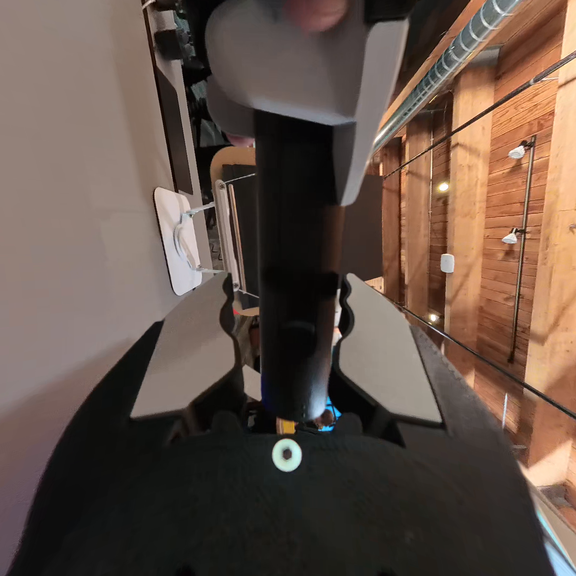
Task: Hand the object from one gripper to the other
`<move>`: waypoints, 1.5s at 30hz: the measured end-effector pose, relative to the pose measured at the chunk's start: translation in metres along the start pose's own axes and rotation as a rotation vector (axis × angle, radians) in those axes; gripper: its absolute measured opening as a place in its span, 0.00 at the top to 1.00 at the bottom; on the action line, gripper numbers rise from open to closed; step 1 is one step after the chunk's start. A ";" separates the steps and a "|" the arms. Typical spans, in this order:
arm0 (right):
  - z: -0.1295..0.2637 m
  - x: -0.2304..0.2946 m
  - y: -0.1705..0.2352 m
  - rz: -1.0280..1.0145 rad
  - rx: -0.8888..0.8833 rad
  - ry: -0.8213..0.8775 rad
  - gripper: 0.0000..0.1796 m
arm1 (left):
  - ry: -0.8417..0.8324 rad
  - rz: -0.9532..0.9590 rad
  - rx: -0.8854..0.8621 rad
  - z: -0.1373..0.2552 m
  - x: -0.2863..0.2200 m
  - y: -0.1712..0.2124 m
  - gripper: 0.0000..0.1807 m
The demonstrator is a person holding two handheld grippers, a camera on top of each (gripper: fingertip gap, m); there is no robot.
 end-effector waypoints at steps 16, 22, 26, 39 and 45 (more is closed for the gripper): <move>-0.003 -0.007 0.007 -0.285 0.003 -0.073 0.71 | 0.064 -0.131 -0.117 -0.006 -0.024 -0.011 0.67; 0.001 -0.023 0.012 -0.915 -0.175 -0.373 0.71 | 0.165 -0.208 -0.172 -0.003 -0.031 -0.019 0.56; 0.008 -0.023 -0.002 -1.122 -0.321 -0.577 0.71 | 0.237 -0.280 -0.100 -0.011 -0.041 -0.012 0.55; 0.019 -0.011 -0.023 -1.380 -0.548 -0.944 0.71 | 0.347 -0.346 0.034 -0.022 -0.058 0.000 0.72; 0.000 -0.011 0.007 -1.391 -0.380 -0.759 0.60 | 0.068 -0.465 0.096 -0.016 -0.044 -0.006 0.72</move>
Point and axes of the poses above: each gripper's, where its closed fingertips meet, z back along the fingers, y out of its underside, x = y × z across the jaws, the point moved 7 cm from there along z, back along the fingers, and after that the axes turned 12 degrees about y, right-handed, at the moved point
